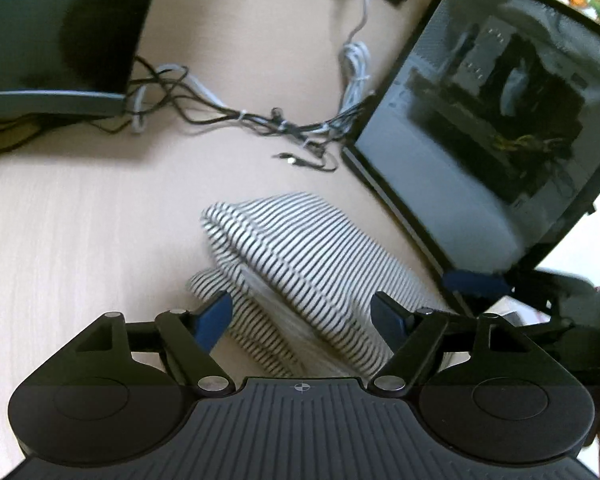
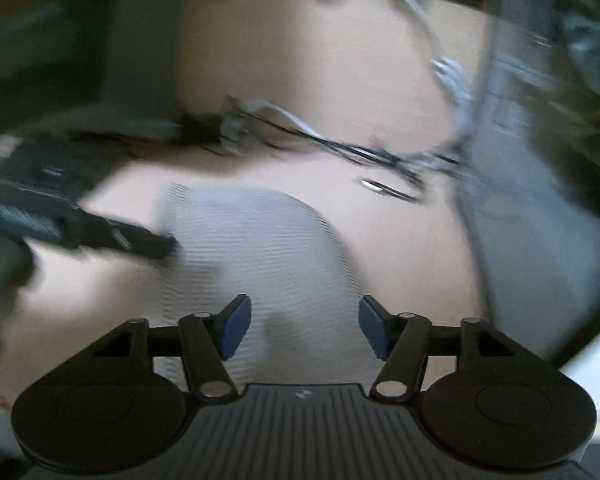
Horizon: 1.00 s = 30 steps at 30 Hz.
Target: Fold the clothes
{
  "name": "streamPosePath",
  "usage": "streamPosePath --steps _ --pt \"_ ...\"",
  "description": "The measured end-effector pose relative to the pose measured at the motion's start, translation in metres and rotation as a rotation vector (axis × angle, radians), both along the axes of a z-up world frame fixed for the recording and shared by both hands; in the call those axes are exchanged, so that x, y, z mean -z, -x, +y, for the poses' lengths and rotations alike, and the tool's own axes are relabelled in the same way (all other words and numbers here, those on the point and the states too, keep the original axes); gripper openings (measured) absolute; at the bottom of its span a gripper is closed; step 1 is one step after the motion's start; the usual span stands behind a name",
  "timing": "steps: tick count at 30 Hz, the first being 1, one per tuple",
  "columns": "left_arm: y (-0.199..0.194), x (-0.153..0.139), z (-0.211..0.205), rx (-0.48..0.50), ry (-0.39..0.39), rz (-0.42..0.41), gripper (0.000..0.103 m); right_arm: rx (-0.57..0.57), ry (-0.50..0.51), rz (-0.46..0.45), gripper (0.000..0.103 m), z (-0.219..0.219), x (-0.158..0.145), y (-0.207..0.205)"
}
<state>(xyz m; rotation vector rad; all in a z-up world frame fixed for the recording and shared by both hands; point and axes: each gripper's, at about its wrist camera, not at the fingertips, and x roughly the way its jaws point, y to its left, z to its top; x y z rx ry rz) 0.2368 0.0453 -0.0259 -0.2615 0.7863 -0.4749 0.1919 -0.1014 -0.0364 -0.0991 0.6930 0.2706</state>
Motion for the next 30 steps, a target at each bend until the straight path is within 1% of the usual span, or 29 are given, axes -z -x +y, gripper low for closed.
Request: streamPosePath --steps 2,4,6,8,10,11,13,14,15,16,17,18,19,20,21,24,27,30 --pt "0.001 0.000 -0.002 -0.072 0.010 0.034 0.080 -0.082 0.048 0.012 0.073 0.001 0.013 -0.006" --pt "0.001 -0.003 -0.007 -0.107 0.057 0.047 0.080 -0.153 0.107 0.022 0.076 0.002 0.026 -0.012" --pt "0.000 -0.007 -0.018 -0.141 0.037 0.022 0.081 -0.204 0.127 -0.005 0.077 -0.002 0.028 -0.011" --pt "-0.003 -0.009 -0.031 -0.185 0.028 0.023 0.082 -0.239 0.113 -0.036 0.077 -0.010 0.023 -0.010" --pt "-0.003 -0.009 -0.045 -0.209 0.017 0.021 0.082 -0.248 0.091 -0.075 0.077 -0.024 0.014 -0.010" --pt "-0.003 -0.010 -0.052 -0.220 0.009 0.020 0.082 -0.238 0.071 -0.092 0.077 -0.034 0.008 -0.012" --pt "0.001 -0.008 -0.060 -0.234 -0.036 0.024 0.081 -0.195 -0.004 -0.103 0.076 -0.055 0.000 -0.018" --pt "0.003 -0.007 -0.065 -0.242 -0.059 0.026 0.079 -0.173 -0.044 -0.106 0.076 -0.066 -0.003 -0.022" --pt "0.005 -0.006 -0.069 -0.249 -0.082 0.028 0.072 -0.160 -0.070 -0.111 0.076 -0.073 -0.003 -0.025" --pt "0.007 -0.005 -0.073 -0.257 -0.104 0.030 0.068 -0.153 -0.090 -0.116 0.076 -0.078 -0.002 -0.028" --pt "0.009 -0.004 -0.077 -0.264 -0.127 0.032 0.062 -0.146 -0.101 -0.120 0.076 -0.080 -0.001 -0.031" --pt "0.011 -0.003 -0.081 -0.271 -0.149 0.034 0.058 -0.148 -0.109 -0.118 0.074 -0.078 0.000 -0.033" --pt "0.013 -0.002 -0.086 -0.278 -0.172 0.036 0.057 -0.155 -0.117 -0.112 0.071 -0.075 0.001 -0.035" --pt "0.014 -0.002 -0.089 -0.284 -0.192 0.037 0.051 -0.161 -0.125 -0.107 0.071 -0.072 0.002 -0.036" --pt "0.015 -0.005 -0.090 -0.283 -0.200 0.035 0.045 -0.185 -0.111 -0.112 0.069 -0.068 0.003 -0.036" --pt "0.020 -0.005 -0.093 -0.284 -0.217 0.028 0.037 -0.228 -0.054 -0.132 0.069 -0.060 0.014 -0.035" --pt "0.029 -0.001 -0.095 -0.282 -0.221 0.030 0.032 -0.234 -0.093 -0.133 0.069 -0.062 0.018 -0.036" --pt "0.041 0.003 -0.100 -0.279 -0.220 0.057 0.032 -0.268 -0.114 -0.158 0.069 -0.059 0.012 -0.038"
